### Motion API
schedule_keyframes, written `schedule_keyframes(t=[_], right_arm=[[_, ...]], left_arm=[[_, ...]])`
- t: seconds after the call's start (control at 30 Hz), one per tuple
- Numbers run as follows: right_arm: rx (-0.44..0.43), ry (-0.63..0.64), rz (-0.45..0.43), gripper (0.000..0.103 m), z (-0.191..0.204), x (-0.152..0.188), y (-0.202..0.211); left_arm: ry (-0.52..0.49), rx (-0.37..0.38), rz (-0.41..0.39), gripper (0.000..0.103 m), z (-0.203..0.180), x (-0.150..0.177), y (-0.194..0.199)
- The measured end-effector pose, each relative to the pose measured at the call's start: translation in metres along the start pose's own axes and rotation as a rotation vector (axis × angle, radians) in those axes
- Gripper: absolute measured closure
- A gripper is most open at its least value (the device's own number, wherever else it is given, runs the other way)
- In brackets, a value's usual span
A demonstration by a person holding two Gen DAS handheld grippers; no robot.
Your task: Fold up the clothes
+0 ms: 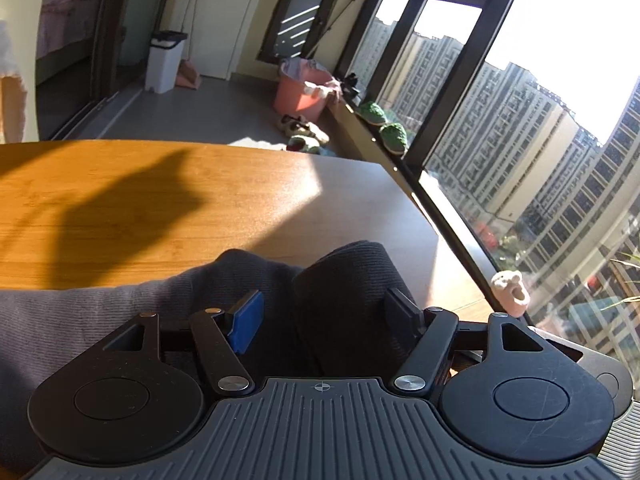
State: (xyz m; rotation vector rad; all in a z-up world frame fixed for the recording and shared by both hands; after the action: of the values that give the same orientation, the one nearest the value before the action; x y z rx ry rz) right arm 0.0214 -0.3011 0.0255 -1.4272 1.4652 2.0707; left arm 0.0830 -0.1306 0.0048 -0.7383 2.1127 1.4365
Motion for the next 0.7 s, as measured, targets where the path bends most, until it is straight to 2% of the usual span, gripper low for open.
schedule_keyframes(t=[0.1, 0.17, 0.23, 0.33, 0.47, 0.53, 0.6, 0.7], right_arm=[[-0.082, -0.200, -0.045, 0.046, -0.026, -0.003, 0.005], [-0.114, -0.293, -0.037, 0.053, -0.037, -0.002, -0.001], [-0.125, -0.362, 0.048, 0.053, -0.045, 0.005, -0.022], [-0.167, -0.404, 0.068, 0.052, -0.043, 0.019, -0.033], [-0.140, -0.352, 0.048, 0.052, -0.038, 0.023, -0.027], [-0.127, -0.339, 0.036, 0.052, -0.036, 0.023, -0.021], [-0.125, -0.350, 0.008, 0.052, -0.038, 0.024, -0.014], [-0.181, -0.432, -0.028, 0.044, -0.050, 0.024, -0.012]], left_arm=[[0.007, -0.031, 0.005, 0.026, 0.009, 0.006, 0.000], [0.017, -0.036, 0.007, 0.026, 0.017, 0.007, 0.001], [0.031, -0.032, 0.007, 0.026, 0.021, 0.008, 0.002], [0.034, -0.038, 0.006, 0.026, 0.025, 0.009, 0.005], [0.046, -0.021, -0.011, 0.038, 0.026, 0.006, 0.020], [0.033, -0.009, -0.031, 0.037, 0.022, 0.003, 0.026], [0.006, -0.032, -0.022, 0.036, 0.018, 0.003, 0.021], [0.003, -0.057, 0.009, 0.031, 0.019, 0.006, 0.007]])
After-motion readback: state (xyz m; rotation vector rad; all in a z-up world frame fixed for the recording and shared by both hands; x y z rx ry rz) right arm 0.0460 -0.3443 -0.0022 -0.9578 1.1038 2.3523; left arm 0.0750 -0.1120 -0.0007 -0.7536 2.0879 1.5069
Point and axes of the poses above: each gripper's, at about its wrist camera, not at the fingertips, and y roughly against the way its jaws point, z to its left, x to its underside, the point moved 2 cm from there along -y, roughly the way its jaws point, and after that the axes turned 5 degrees about z, right-handed, at the moved point
